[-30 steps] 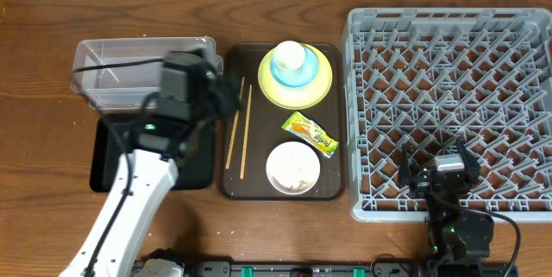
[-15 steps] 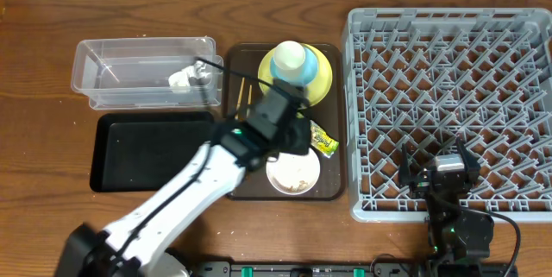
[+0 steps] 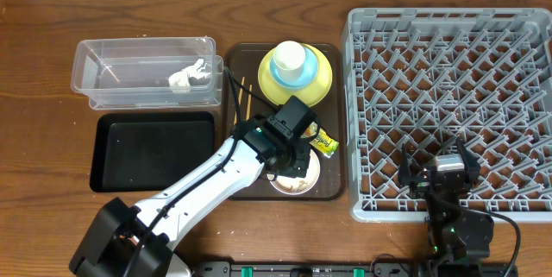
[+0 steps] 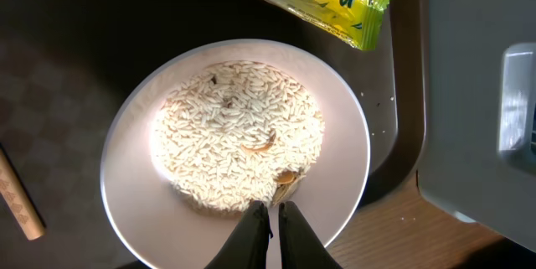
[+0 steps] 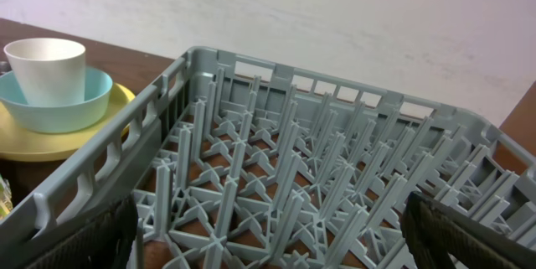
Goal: Sort waste into correct bins and load items into the dishwasher rack
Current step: 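Reach the left gripper to the yellow snack wrapper and grasp it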
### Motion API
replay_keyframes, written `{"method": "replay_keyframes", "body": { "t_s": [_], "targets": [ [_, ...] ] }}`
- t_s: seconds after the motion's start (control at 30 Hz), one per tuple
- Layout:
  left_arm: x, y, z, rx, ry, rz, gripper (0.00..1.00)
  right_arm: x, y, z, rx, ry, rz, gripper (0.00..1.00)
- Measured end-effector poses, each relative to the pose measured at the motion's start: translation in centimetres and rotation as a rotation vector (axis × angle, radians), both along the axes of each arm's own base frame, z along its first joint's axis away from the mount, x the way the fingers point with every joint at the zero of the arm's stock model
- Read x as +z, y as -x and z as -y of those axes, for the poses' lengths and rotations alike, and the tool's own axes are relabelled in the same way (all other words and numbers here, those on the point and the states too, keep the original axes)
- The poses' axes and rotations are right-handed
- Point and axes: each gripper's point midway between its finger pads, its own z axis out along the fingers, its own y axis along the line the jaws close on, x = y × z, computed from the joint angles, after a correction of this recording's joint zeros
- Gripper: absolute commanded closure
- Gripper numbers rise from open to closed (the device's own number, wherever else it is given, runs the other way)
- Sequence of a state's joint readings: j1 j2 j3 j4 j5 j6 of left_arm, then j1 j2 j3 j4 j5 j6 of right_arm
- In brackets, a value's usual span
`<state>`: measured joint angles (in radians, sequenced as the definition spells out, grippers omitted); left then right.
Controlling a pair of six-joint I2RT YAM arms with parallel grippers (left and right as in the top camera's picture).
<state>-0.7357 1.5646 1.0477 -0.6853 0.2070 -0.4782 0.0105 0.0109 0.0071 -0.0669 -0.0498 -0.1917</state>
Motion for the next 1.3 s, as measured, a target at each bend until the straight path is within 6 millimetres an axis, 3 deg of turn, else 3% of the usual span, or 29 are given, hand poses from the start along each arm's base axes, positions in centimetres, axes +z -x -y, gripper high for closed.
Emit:
{"method": "replay_keyframes", "body": {
  "t_s": [0.6, 1.0, 1.17, 1.3],
  "targets": [
    [-3.6, -0.5, -5.1, 0.056, -0.230, 0.095, 0.90, 0.0, 0.0, 0.0, 0.000, 0.000, 0.000, 0.01],
    [-2.9, -2.7, -7.8, 0.050, -0.394, 0.235, 0.89, 0.0, 0.0, 0.0, 0.000, 0.000, 0.000, 0.01],
    [-2.2, -3.2, -9.6, 0.030, -0.501, 0.275, 0.83, 0.0, 0.0, 0.0, 0.000, 0.000, 0.000, 0.01],
    [0.0, -4.2, -8.6, 0.028, -0.476, 0.295, 0.76, 0.0, 0.0, 0.0, 0.000, 0.000, 0.000, 0.01]
  ]
}}
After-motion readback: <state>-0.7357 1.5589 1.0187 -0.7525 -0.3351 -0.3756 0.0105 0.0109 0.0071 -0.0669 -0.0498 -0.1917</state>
